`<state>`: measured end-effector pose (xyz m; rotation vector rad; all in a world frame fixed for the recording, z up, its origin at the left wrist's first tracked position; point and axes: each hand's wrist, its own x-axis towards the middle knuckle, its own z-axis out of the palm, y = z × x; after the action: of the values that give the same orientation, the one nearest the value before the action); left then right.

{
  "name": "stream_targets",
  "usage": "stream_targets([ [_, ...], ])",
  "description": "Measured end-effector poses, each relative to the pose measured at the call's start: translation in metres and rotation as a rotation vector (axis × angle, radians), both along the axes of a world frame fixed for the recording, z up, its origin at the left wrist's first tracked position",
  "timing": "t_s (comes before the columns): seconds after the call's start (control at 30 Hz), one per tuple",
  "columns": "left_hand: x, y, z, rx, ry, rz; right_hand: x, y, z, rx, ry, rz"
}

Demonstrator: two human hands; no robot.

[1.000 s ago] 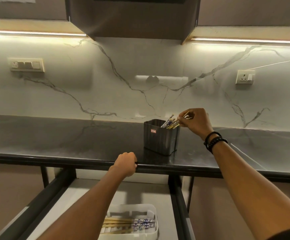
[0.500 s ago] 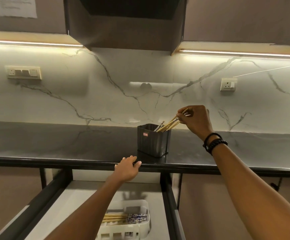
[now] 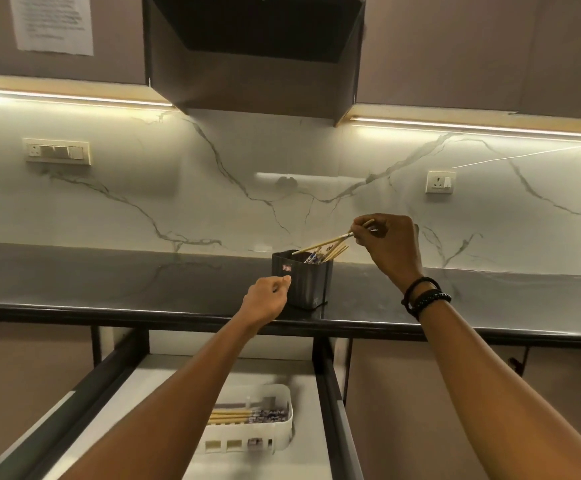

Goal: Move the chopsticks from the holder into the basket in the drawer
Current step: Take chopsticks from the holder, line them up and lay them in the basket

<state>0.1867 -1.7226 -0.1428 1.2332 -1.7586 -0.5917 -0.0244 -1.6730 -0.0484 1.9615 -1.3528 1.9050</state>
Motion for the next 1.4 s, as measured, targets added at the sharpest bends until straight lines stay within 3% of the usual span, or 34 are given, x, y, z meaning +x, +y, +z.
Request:
stream_targets([
  [0.23,0.003,0.015,0.003,0.095,0.095,-0.013,0.011,0.021,-0.007,-0.033,-0.031,0.029],
  [0.6,0.007,0.022,0.005,0.432,0.411,-0.14,0.044,0.017,-0.038,0.043,-0.174,0.193],
  [0.87,0.022,0.004,-0.021,0.615,0.799,-0.094,0.066,-0.006,-0.091,0.164,-0.258,0.392],
  [1.03,0.033,-0.01,-0.032,0.611,0.949,0.035,0.072,-0.018,-0.113,0.27,-0.288,0.467],
  [1.2,0.039,-0.026,-0.037,0.567,1.11,0.036,0.078,-0.031,-0.126,0.348,-0.413,0.546],
  [1.4,0.039,-0.042,-0.051,0.513,1.145,0.04,0.082,-0.039,-0.143,0.404,-0.557,0.599],
])
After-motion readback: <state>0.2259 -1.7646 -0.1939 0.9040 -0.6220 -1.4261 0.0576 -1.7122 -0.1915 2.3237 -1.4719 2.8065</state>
